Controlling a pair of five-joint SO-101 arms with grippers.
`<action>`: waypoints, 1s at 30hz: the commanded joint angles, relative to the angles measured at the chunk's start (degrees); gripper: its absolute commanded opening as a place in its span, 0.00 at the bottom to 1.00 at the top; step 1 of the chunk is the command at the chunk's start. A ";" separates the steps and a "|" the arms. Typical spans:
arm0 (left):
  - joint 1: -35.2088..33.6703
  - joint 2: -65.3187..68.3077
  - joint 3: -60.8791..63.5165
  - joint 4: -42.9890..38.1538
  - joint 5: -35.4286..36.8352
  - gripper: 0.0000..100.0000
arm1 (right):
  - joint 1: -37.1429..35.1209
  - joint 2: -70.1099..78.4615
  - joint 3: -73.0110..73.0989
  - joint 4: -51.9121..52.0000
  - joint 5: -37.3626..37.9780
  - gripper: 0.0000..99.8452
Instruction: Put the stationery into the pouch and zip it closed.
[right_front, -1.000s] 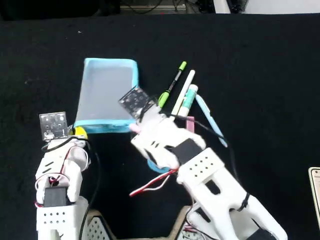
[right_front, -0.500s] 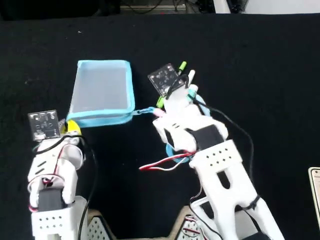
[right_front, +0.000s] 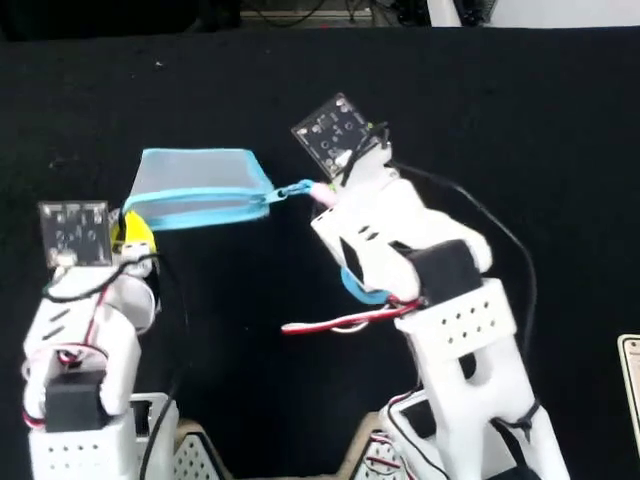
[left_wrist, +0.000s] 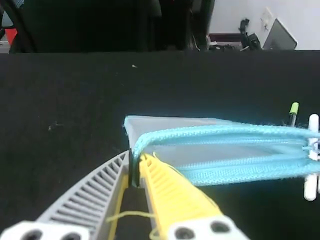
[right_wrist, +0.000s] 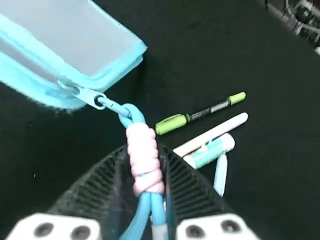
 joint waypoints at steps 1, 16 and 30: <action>0.84 16.26 -23.87 7.82 -2.02 0.03 | -0.26 -2.15 -7.25 1.93 0.62 0.01; 10.95 54.77 -75.47 45.19 -2.46 0.05 | -0.44 -2.07 -11.47 3.60 0.62 0.01; 1.89 62.33 -70.90 44.92 -8.97 0.16 | -0.44 -2.07 -11.30 5.54 0.70 0.01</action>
